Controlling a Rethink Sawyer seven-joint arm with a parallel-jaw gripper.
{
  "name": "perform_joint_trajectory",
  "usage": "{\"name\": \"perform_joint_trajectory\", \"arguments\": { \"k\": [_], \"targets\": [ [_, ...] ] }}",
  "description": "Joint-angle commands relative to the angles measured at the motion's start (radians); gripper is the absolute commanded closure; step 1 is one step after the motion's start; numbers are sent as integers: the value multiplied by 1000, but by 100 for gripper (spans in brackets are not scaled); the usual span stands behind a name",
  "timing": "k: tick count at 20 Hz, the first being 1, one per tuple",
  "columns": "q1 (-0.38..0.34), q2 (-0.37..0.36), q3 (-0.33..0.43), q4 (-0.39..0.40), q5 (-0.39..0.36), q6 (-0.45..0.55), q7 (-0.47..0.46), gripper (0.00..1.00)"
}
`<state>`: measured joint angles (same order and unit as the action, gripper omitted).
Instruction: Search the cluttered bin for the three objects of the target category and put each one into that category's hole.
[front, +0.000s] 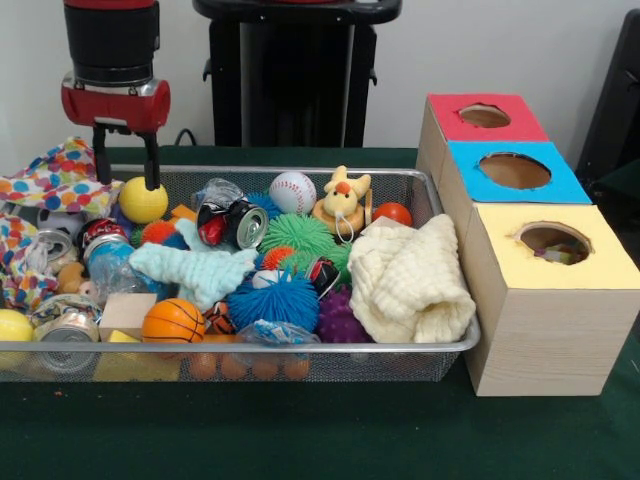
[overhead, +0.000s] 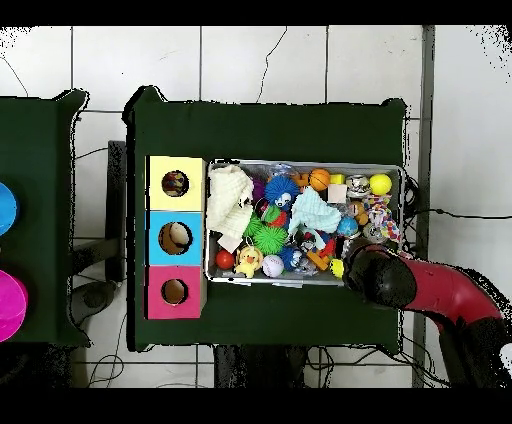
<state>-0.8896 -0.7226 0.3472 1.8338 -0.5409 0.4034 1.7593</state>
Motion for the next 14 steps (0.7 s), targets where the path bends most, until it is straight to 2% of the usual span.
{"name": "perform_joint_trajectory", "arguments": {
  "k": [1,4,14],
  "targets": [
    [-48,52,23,-3,-89,40,-118,0],
    [-64,82,30,-21,-98,46,-136,0],
    [-111,86,46,-30,-128,56,-142,0]
  ]
}}
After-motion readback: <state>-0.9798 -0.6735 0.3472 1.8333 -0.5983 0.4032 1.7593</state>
